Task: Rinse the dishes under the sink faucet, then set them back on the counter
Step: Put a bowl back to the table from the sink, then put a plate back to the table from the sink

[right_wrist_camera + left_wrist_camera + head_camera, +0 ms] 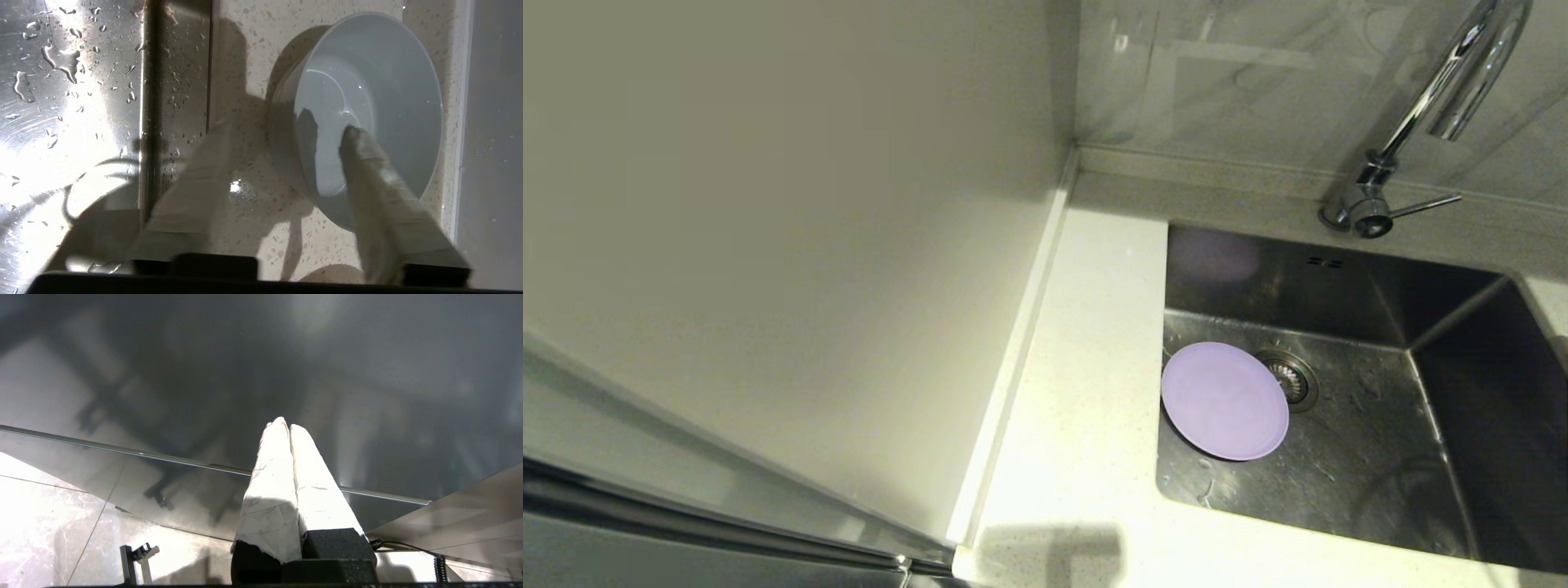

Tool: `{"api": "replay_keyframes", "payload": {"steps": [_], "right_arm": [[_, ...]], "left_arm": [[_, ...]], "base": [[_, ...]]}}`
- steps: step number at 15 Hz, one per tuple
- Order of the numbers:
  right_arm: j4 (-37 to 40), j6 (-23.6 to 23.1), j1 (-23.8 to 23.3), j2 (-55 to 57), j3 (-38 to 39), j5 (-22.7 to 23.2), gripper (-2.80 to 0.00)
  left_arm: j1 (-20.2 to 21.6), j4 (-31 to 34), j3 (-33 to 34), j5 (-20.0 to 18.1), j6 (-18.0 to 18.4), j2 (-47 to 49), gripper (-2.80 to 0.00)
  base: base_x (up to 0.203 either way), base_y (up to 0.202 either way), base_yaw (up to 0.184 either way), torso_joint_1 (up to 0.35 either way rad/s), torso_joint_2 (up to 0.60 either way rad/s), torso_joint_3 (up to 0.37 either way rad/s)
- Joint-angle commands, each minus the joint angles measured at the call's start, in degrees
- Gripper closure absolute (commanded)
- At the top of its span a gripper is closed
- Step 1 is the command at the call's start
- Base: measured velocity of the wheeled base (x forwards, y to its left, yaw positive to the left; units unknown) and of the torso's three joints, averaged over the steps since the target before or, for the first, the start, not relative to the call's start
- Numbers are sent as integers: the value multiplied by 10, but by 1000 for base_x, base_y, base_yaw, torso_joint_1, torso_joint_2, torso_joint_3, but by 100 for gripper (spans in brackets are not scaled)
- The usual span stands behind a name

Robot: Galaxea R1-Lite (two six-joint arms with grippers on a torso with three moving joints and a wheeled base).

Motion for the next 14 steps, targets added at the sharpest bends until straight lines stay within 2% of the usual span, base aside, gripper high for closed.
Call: {"api": "replay_keyframes", "payload": {"steps": [1, 3, 5, 7, 10, 11, 12, 14], "right_arm": [[-1, -2, 0, -12, 2, 1, -280], [-3, 0, 4, -39, 5, 1, -280], [-36, 12, 28, -90, 12, 1, -280], [-86, 40, 79, -116, 45, -1, -280], [-120, 63, 162, -133, 165, 2, -280], [-123, 96, 200, -130, 190, 3, -280], [-120, 155, 223, -113, 201, 6, -280], [-114, 205, 240, -54, 198, 26, -280]], "left_arm": [[0, 0, 1, 0, 0, 0, 0], [0, 0, 1, 0, 0, 0, 0], [0, 0, 1, 0, 0, 0, 0], [0, 0, 2, 0, 0, 0, 0], [0, 0, 2, 0, 0, 0, 0], [0, 0, 2, 0, 0, 0, 0], [0, 0, 1, 0, 0, 0, 0], [0, 0, 2, 0, 0, 0, 0]], "base": [[0, 0, 0, 0, 0, 0], [0, 0, 0, 0, 0, 0], [0, 0, 0, 0, 0, 0], [0, 0, 0, 0, 0, 0], [0, 0, 0, 0, 0, 0], [0, 0, 0, 0, 0, 0], [0, 0, 0, 0, 0, 0], [0, 0, 0, 0, 0, 0]]}}
